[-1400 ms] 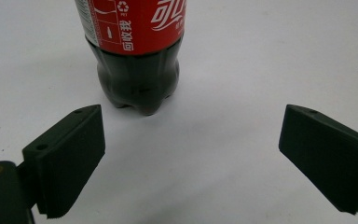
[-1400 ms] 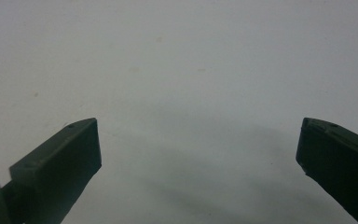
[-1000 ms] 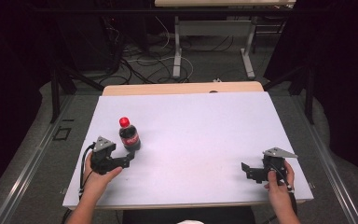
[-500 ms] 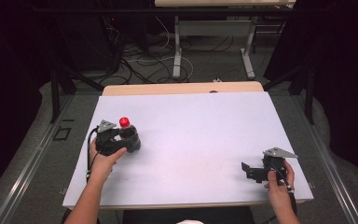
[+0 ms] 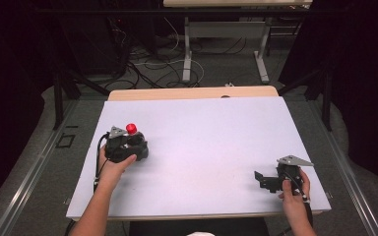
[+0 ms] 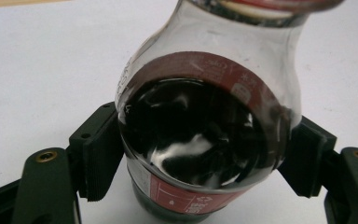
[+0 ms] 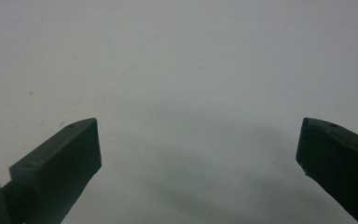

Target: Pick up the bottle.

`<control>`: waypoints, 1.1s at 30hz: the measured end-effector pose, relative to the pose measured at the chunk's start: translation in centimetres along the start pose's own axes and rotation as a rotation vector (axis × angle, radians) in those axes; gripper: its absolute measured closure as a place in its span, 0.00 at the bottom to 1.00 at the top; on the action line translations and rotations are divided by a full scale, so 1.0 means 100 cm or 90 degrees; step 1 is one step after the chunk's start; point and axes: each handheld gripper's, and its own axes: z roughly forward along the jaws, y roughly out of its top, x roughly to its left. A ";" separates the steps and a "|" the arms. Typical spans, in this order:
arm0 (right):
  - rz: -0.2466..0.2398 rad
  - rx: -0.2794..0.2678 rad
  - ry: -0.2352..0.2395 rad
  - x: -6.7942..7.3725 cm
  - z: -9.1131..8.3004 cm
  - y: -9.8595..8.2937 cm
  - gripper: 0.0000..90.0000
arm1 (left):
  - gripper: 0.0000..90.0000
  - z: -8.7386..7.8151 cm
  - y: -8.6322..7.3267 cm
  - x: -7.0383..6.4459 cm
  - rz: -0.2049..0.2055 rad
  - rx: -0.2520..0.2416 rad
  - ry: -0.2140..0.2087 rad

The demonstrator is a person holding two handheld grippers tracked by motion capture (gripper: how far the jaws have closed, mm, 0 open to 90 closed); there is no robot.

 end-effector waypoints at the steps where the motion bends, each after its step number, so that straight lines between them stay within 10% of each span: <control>1: 0.000 0.000 0.000 0.000 0.000 0.000 0.00 | 0.29 -0.001 0.000 0.000 0.010 0.004 0.005; 33: 0.001 0.005 0.009 0.001 0.002 0.000 0.00 | 0.33 -0.014 0.003 -0.013 0.077 0.004 -0.004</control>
